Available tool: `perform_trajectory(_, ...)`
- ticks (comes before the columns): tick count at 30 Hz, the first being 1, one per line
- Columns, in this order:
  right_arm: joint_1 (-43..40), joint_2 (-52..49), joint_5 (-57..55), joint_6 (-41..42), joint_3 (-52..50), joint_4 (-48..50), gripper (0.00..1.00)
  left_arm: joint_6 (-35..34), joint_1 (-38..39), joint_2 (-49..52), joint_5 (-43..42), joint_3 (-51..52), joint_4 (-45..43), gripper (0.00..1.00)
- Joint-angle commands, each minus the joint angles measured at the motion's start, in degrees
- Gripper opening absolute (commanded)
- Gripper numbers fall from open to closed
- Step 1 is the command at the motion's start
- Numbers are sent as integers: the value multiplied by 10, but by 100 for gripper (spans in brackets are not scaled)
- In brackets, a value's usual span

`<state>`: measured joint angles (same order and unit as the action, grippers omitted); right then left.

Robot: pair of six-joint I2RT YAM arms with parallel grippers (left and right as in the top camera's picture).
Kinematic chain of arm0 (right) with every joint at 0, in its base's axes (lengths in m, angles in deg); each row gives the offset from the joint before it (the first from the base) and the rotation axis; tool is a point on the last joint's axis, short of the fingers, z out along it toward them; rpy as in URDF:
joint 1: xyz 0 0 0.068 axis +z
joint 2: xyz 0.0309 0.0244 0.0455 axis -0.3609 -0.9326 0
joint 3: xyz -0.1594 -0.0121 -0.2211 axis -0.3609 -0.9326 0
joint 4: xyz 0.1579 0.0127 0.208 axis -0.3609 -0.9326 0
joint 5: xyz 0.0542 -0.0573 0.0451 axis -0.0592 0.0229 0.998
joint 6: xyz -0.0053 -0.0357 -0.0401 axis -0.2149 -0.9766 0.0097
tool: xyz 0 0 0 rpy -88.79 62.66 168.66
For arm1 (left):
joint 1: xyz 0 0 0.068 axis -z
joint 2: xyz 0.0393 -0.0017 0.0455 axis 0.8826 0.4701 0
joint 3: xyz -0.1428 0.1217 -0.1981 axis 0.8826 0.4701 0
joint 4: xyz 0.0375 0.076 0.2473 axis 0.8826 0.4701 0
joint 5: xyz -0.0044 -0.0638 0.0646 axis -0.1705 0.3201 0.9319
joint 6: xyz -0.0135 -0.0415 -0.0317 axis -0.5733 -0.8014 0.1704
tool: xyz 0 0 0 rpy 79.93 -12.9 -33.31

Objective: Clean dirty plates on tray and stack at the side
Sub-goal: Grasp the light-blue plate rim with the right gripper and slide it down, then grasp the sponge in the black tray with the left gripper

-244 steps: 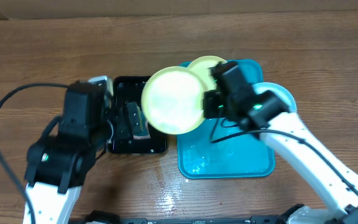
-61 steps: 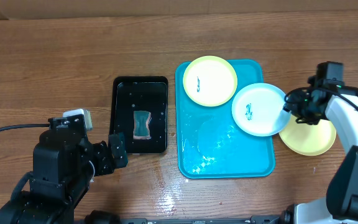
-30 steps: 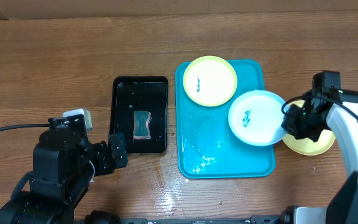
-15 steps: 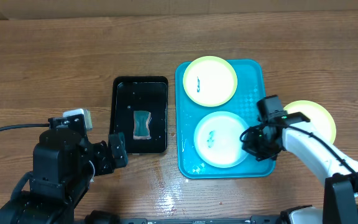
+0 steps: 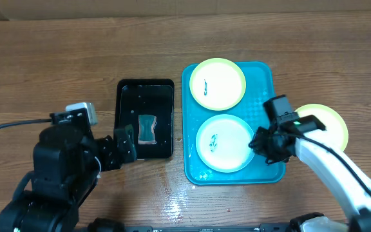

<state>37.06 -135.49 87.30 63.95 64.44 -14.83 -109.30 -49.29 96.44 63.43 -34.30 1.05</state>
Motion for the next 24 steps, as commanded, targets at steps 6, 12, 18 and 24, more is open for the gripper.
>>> perform_trajectory(6,1,134,-21,-65,24,-16,36,14,0,70,-9,7,22,99)
perform_trajectory(12,1,140,-21,-65,24,-31,38,12,1,202,5,39,35,83)
perform_trajectory(18,1,140,-21,-65,24,-44,38,49,1,363,-11,46,-17,70)
perform_trajectory(24,1,140,-21,-65,24,-53,38,98,1,501,-43,46,-94,64)
